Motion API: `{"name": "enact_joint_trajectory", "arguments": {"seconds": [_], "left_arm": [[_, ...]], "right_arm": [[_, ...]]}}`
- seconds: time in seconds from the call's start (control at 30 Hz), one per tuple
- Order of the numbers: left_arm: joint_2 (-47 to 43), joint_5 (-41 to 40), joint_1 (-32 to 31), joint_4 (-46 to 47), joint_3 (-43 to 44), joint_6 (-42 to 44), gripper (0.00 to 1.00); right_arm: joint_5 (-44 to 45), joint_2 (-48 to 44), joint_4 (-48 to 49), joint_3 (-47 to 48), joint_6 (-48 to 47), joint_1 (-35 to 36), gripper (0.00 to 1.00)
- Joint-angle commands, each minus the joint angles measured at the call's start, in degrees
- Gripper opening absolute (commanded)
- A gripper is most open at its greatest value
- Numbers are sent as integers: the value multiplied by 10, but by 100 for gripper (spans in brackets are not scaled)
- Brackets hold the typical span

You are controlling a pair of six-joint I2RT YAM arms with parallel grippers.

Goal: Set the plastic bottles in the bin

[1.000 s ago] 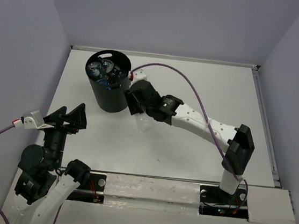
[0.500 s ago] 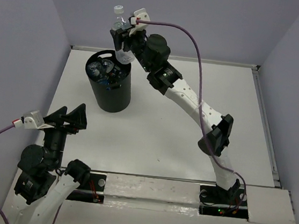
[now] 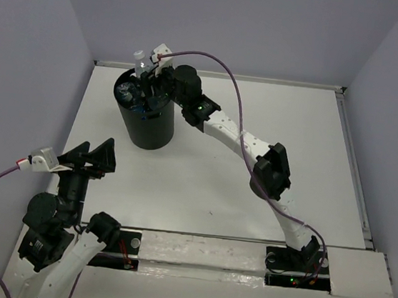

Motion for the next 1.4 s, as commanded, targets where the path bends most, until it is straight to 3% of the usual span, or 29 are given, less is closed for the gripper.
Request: {"name": "enact_joint_trajectory", "arguments": {"seconds": [0.0, 0.1, 0.13, 0.23, 0.3, 0.57, 0.7, 0.87, 1.0, 1.1, 1.23, 1.37], "left_arm": [[-7, -7, -5, 24, 3, 5, 99], [-6, -10, -5, 23, 4, 5, 99], [-6, -10, -4, 23, 3, 5, 99], [-1, -12, -5, 21, 3, 4, 99], [2, -13, -5, 21, 5, 4, 99], [19, -16, -2, 21, 5, 5, 99], [27, -19, 2, 21, 7, 6, 99], [33, -22, 6, 21, 6, 5, 99], [26, -9, 6, 27, 4, 4, 99], [28, 1, 7, 31, 3, 6, 99], [37, 47, 7, 55, 7, 13, 99], [75, 99, 6, 87, 20, -2, 99]], "right_arm": [[-33, -50, 21, -19, -9, -2, 47], [-42, -40, 7, -18, -6, -2, 56], [-47, -36, 0, -14, -5, -2, 68], [-47, -30, -9, -12, 12, -2, 91], [-50, -36, -10, -10, 21, -2, 97], [-51, -81, -1, 42, 63, 4, 100], [-19, -146, 10, 0, 91, 4, 100], [19, -297, 75, -188, 109, 9, 100], [23, -513, 154, -484, 149, 9, 100], [41, -620, 176, -613, 181, 9, 100], [64, -820, 166, -800, 216, 9, 100], [101, -969, 86, -891, 238, 9, 100]]}}
